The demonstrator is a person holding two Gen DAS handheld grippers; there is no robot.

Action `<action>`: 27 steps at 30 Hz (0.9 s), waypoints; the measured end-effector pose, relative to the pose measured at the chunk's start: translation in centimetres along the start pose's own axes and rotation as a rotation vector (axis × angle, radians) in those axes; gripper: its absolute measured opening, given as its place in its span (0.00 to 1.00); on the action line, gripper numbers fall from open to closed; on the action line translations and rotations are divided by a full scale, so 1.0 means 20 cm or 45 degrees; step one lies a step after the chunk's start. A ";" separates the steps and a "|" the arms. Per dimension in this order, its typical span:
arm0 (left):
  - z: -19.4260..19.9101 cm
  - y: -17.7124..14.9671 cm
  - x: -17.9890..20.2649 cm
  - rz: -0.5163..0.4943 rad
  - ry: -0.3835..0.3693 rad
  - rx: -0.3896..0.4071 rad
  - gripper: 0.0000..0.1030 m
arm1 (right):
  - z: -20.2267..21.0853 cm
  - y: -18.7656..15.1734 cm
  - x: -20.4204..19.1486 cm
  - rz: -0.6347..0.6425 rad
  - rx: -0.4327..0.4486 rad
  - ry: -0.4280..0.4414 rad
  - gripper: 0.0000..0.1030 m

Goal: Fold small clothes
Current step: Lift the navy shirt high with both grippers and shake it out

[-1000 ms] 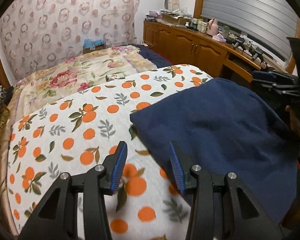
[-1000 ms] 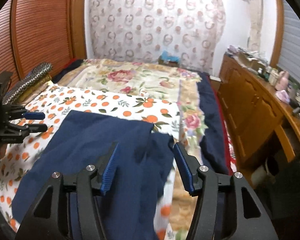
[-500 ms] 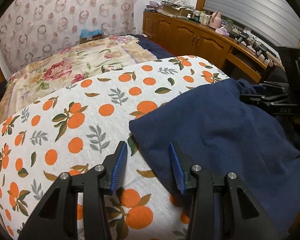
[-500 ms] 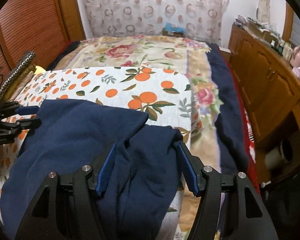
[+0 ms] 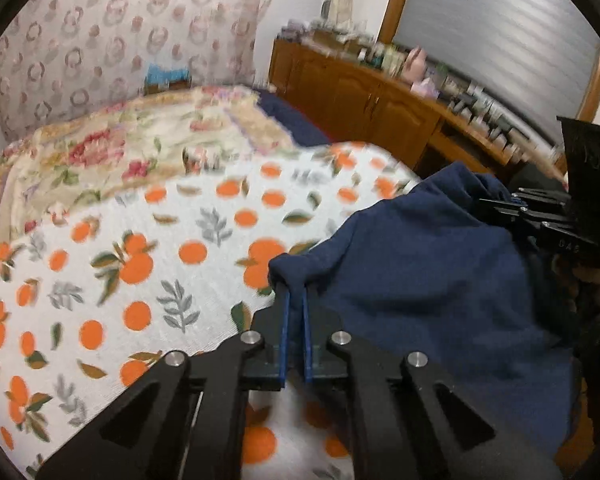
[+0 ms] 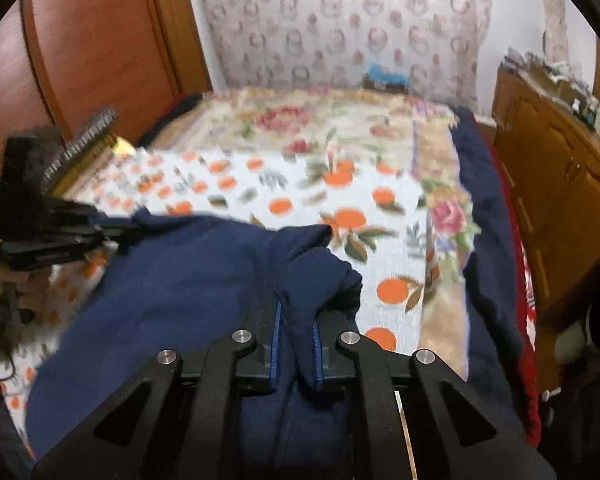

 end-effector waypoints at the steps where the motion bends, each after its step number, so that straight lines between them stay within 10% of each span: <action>1: 0.08 0.03 0.03 -0.011 0.000 0.053 0.02 | 0.07 0.03 -0.03 0.009 0.049 -0.009 0.08; 15: 1.27 0.22 0.26 -0.143 0.032 0.615 0.02 | 0.92 0.32 -0.49 0.149 0.556 -0.075 0.07; 27: 1.89 0.19 0.11 -0.166 0.175 0.825 0.02 | 1.29 0.48 -0.96 0.283 0.742 0.102 0.07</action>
Point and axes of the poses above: each gripper's, at about its wrist camera, not at the fingertips, and z roughly against the way its jaws point, x to its right, y to its top, the point moved 9 cm from there along -z, roughly the way its jaws point, and after that the axes turned 3 degrees about y, right-handed, at the moved point
